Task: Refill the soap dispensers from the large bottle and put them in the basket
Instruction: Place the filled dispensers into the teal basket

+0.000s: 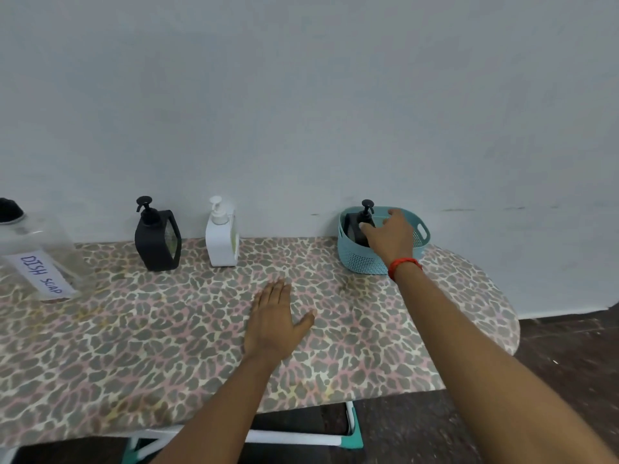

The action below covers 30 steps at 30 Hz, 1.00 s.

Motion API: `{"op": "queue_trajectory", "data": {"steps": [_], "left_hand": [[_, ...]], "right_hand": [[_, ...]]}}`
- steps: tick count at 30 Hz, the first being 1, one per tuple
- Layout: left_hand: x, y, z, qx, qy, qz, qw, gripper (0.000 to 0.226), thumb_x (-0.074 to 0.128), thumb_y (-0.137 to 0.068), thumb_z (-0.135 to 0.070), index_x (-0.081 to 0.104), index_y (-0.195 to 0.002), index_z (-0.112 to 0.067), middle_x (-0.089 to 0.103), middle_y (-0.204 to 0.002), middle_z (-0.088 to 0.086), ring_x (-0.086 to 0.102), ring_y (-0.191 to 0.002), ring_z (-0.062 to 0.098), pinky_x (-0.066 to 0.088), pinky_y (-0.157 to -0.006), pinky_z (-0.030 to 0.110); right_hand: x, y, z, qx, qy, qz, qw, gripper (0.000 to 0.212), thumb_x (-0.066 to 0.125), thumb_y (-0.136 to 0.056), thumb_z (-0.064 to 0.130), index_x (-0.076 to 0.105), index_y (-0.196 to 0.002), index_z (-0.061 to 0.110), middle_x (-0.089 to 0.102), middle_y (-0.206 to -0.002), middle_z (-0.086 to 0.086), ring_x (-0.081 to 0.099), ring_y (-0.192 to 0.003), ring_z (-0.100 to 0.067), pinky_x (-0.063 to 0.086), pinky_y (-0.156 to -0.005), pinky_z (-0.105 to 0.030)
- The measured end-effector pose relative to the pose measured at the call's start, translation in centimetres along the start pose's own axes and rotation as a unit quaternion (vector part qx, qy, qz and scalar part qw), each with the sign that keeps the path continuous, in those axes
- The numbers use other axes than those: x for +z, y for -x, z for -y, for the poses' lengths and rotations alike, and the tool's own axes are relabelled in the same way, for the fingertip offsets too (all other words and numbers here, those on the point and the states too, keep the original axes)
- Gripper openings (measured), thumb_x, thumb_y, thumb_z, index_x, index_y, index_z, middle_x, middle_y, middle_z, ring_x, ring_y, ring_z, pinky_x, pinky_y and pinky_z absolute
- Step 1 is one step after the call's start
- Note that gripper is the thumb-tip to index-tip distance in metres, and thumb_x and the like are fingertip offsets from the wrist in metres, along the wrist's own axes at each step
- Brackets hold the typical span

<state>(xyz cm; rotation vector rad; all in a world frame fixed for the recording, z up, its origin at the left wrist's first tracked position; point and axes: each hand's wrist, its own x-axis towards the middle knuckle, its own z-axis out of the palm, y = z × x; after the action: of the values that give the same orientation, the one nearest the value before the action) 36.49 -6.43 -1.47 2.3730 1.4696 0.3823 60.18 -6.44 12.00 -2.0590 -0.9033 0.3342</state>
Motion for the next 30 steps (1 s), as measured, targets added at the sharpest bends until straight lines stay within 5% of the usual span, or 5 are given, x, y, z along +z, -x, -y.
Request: {"op": "queue_trajectory", "data": {"steps": [6,11,15,19,30], "left_hand": [[-1.2,1.2,1.8,0.013,0.012,0.022,1.000,0.085,0.044,-0.099,-0.066,0.023,-0.164,-0.016,0.018,-0.172,0.002,0.014,-0.159,0.018,0.006,-0.131,0.036],[-4.3,3.3,7.8,-0.035,-0.008,-0.003,0.999,0.091,0.042,-0.096,-0.071,0.021,-0.164,-0.013,0.019,-0.172,0.004,0.015,-0.159,0.020,0.006,-0.131,0.038],[-6.9,5.0,13.3,-0.075,-0.017,-0.018,0.997,0.105,0.029,-0.087,-0.081,0.018,-0.165,-0.011,0.015,-0.173,0.005,0.011,-0.160,0.022,0.004,-0.130,0.039],[-8.0,5.6,16.3,-0.087,0.008,-0.030,0.996,0.097,0.040,-0.093,-0.074,0.018,-0.165,-0.012,0.014,-0.173,0.004,0.010,-0.160,0.021,0.003,-0.130,0.038],[-7.5,5.2,16.2,-0.092,0.014,-0.042,0.995,0.090,0.045,-0.099,-0.065,0.014,-0.166,-0.013,0.009,-0.174,0.001,0.005,-0.161,0.019,-0.001,-0.129,0.035]], "right_hand": [[1.2,6.6,3.2,-0.138,-0.085,-0.117,0.980,0.016,0.064,-0.088,0.015,0.063,-0.105,0.016,0.066,-0.087,0.001,0.063,-0.082,-0.018,0.054,-0.079,-0.035],[6.0,8.0,8.8,-0.107,-0.025,0.109,0.988,0.048,0.070,-0.091,0.036,0.059,-0.128,0.007,0.066,-0.090,0.001,0.066,-0.102,-0.023,0.051,-0.094,-0.037],[12.1,9.2,12.9,-0.098,0.040,0.225,0.969,0.068,0.069,-0.091,0.048,0.056,-0.132,-0.005,0.062,-0.132,-0.020,0.057,-0.125,-0.035,0.047,-0.100,-0.043],[17.2,9.1,15.5,-0.094,0.032,0.236,0.967,0.049,0.071,-0.089,0.048,0.046,-0.071,0.010,0.050,-0.070,-0.005,0.051,-0.064,-0.018,0.041,-0.054,-0.029],[20.2,8.3,16.2,-0.080,0.026,0.179,0.980,0.036,0.075,-0.085,0.033,0.050,-0.092,0.008,0.053,-0.081,-0.004,0.055,-0.076,-0.025,0.044,-0.064,-0.031]]}}
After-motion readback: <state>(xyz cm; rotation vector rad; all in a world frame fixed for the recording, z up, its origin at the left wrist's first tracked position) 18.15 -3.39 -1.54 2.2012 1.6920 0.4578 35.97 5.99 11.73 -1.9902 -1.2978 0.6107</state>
